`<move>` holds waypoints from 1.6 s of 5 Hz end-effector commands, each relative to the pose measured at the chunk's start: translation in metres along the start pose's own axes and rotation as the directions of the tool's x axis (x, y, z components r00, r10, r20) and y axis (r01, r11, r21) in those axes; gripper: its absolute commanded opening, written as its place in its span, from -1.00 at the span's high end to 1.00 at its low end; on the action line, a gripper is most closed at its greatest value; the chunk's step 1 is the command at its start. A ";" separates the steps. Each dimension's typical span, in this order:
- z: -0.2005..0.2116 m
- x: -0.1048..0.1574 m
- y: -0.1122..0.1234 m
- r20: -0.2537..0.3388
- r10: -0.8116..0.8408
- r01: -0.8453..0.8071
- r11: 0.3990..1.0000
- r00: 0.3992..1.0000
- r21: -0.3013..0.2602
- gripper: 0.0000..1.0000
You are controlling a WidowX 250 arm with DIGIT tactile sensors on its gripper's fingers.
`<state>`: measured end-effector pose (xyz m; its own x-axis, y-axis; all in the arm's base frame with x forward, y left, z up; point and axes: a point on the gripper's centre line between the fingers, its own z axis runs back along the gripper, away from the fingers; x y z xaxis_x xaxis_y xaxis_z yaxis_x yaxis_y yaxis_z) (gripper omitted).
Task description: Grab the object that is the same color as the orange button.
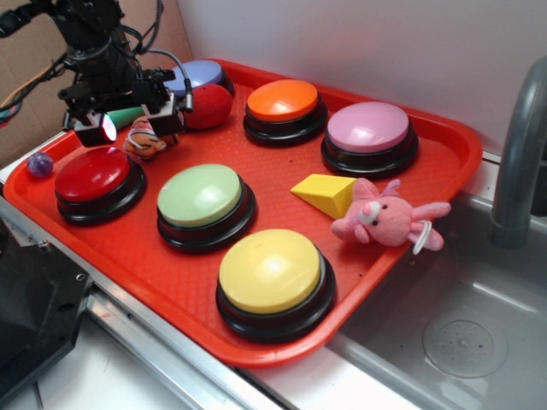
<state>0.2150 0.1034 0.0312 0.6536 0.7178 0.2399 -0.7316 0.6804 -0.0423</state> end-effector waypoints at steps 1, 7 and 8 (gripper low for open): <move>-0.016 0.005 0.006 -0.020 0.004 -0.003 1.000 1.000 0.029 -0.62; 0.117 -0.035 -0.075 -0.046 -0.579 0.569 0.810 0.814 -0.140 1.00; 0.112 -0.040 -0.078 -0.100 -0.552 0.534 0.830 0.828 -0.163 1.00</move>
